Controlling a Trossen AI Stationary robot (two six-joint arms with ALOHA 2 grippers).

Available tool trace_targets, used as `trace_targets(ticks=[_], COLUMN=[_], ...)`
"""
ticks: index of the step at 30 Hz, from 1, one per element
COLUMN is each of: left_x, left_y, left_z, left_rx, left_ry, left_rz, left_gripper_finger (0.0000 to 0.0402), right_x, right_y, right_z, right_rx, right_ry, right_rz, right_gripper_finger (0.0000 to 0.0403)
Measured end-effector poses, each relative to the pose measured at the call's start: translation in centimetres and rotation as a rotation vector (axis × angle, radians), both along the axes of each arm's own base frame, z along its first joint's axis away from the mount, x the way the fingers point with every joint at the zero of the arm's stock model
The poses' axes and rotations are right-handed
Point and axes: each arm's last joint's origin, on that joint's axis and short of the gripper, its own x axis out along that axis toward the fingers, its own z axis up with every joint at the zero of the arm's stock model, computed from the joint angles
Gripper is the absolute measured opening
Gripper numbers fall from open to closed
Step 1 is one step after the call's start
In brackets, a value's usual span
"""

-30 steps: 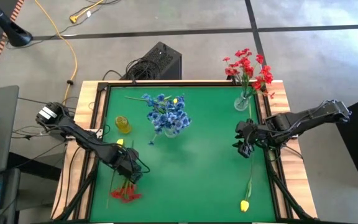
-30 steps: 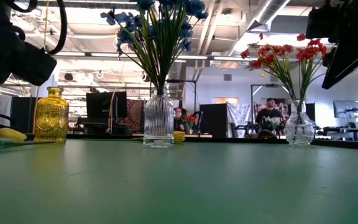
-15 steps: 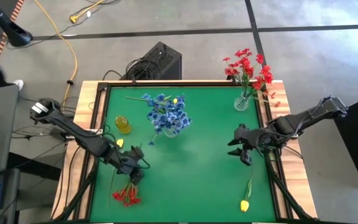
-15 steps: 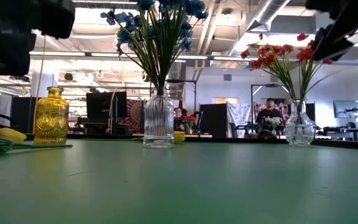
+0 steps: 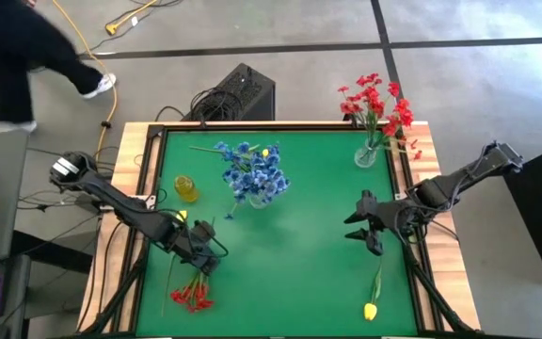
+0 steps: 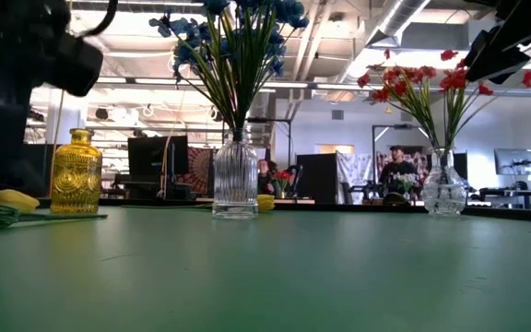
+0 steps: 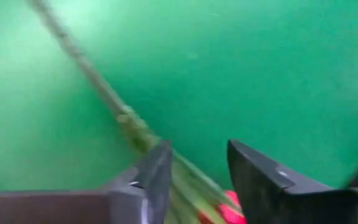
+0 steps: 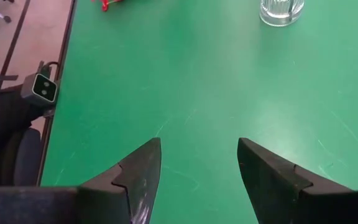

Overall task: Sort flowers into vase by color
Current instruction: Put the red flowers into the right transparent vase

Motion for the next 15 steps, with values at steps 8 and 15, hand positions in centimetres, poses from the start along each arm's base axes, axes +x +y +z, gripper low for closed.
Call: trace_targets(ticks=[8, 15], left_x=[0.1, 1.0], left_y=[0.6, -0.1], left_z=[-1.9, -4.0], left_rx=[0.094, 0.067], left_ry=[0.125, 0.197], left_rz=[0.036, -0.006], left_gripper_finger=[0.0229, 0.0234], right_x=[0.3, 1.2], right_y=[0.2, 0.6], right_z=[-0.3, -1.3], right_rx=[-0.010, -0.047], right_ry=[0.020, 0.077], right_rz=[-0.001, 0.007], right_gripper_finger=[0.0240, 0.0240])
